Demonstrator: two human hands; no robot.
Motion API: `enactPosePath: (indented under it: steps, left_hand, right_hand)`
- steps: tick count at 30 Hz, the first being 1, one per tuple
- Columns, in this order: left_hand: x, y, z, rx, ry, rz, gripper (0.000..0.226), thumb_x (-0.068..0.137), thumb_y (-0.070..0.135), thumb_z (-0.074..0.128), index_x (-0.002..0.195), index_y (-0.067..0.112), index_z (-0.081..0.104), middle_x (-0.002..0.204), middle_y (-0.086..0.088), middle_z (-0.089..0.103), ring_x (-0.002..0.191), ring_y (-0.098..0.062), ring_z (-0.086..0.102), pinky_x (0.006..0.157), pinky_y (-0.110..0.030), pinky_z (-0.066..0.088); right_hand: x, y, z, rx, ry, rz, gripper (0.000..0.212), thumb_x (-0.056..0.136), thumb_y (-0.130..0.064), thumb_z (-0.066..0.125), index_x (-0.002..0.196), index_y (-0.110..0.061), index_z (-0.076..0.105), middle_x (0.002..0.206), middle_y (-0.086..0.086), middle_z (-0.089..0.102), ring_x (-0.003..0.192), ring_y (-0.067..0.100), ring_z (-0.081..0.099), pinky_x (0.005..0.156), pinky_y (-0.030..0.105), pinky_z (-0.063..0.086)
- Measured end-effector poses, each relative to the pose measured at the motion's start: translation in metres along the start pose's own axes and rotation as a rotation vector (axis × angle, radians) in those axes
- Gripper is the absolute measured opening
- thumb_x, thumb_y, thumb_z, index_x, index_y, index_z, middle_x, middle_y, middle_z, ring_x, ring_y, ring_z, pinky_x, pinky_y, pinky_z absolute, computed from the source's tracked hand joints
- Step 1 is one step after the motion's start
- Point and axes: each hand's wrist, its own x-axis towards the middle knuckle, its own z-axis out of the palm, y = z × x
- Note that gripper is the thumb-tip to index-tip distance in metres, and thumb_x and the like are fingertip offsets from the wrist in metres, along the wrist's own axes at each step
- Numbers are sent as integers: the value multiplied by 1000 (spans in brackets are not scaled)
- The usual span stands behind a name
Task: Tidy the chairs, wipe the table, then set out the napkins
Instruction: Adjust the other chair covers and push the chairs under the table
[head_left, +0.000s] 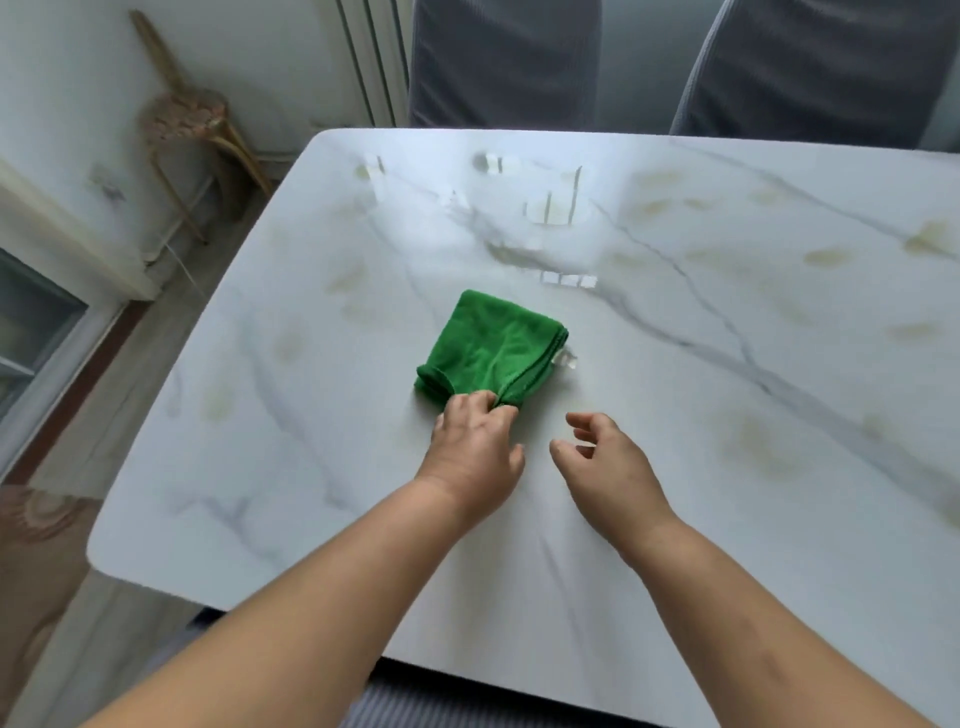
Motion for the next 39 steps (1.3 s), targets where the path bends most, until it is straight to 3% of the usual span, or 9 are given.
enactPosePath:
  steps: [4, 10, 18, 24, 39]
  left_hand:
    - [-31, -4, -3, -38, -35, -41, 50, 92, 32, 51, 141, 29, 43, 153, -8, 29, 142, -24, 16, 116, -42, 19]
    - [-54, -68, -43, -61, 41, -110, 55, 91, 34, 51, 144, 25, 37, 154, -9, 26, 143, -21, 11, 116, -39, 18]
    - [-68, -226, -112, -138, 47, -62, 53, 93, 33, 51, 143, 24, 37, 154, -8, 25, 143, -19, 8, 115, -36, 16]
    - [-78, -329, -158, -142, -16, -69, 53, 93, 32, 52, 143, 21, 38, 154, -7, 25, 144, -20, 7, 117, -38, 14]
    - [-59, -428, -219, -89, 31, -137, 51, 92, 33, 52, 142, 27, 42, 150, -3, 35, 142, -19, 13, 114, -37, 19]
  right_hand:
    - [-15, -12, 16, -79, -24, -114, 42, 90, -26, 52, 132, -24, 48, 134, -1, 48, 114, 14, 52, 90, 31, 44]
    - [-24, -48, 61, -162, -13, -240, 39, 91, -28, 53, 129, -25, 52, 132, -3, 51, 111, 13, 53, 86, 27, 41]
    - [-37, -117, 192, -148, 95, -156, 35, 91, -28, 53, 126, -27, 54, 128, -6, 55, 111, 7, 51, 88, 28, 42]
    - [-56, -168, 272, -184, 83, -87, 34, 92, -28, 52, 126, -28, 53, 127, -7, 52, 113, 7, 52, 86, 26, 42]
    - [-12, -234, 333, -27, 101, -110, 32, 92, -26, 50, 123, -27, 54, 125, -10, 55, 100, 2, 53, 80, 21, 38]
